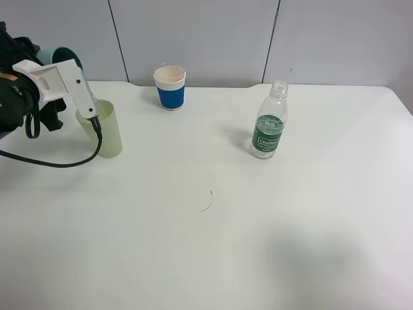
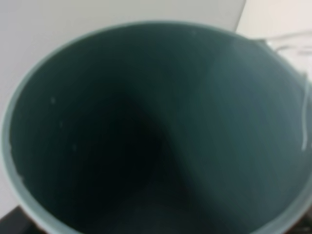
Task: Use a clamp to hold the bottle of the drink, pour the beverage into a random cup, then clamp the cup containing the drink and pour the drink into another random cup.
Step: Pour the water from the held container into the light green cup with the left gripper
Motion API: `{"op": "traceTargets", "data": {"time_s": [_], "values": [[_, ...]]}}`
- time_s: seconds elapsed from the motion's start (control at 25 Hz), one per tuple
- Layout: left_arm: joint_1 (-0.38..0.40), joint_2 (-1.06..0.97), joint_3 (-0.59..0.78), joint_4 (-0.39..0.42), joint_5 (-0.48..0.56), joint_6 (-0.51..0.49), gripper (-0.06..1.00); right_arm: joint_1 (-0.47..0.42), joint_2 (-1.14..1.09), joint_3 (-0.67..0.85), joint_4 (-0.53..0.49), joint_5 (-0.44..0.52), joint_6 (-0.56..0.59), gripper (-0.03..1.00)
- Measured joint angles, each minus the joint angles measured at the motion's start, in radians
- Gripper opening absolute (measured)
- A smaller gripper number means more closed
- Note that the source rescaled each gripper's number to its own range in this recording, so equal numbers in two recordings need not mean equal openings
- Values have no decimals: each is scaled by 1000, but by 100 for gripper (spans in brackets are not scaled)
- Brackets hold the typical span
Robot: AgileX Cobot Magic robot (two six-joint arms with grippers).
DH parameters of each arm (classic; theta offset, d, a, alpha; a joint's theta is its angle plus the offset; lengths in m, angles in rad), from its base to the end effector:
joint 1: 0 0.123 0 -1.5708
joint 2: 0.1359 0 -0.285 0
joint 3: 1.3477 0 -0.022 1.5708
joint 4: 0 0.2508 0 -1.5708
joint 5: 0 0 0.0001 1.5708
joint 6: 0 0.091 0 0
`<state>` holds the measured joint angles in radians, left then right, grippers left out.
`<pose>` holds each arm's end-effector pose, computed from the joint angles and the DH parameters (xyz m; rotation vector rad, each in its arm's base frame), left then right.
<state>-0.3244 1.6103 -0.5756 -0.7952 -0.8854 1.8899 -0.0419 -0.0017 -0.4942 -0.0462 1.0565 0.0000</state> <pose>0.2887 -0.0441 0.1948 1.0799 1.6197 1.2105 -0.0044 -0.0035 0.2761 0.0447 2.0438 -0.0815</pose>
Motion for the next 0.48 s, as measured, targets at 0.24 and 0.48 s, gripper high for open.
{"op": "traceTargets", "data": {"time_s": [0.24,0.48], "values": [[0,0,0,2,0,97,1,0,0,0,0,0,0,98],[0,0,0,21,0,137,1,0,0,0,0,0,0,98]]}}
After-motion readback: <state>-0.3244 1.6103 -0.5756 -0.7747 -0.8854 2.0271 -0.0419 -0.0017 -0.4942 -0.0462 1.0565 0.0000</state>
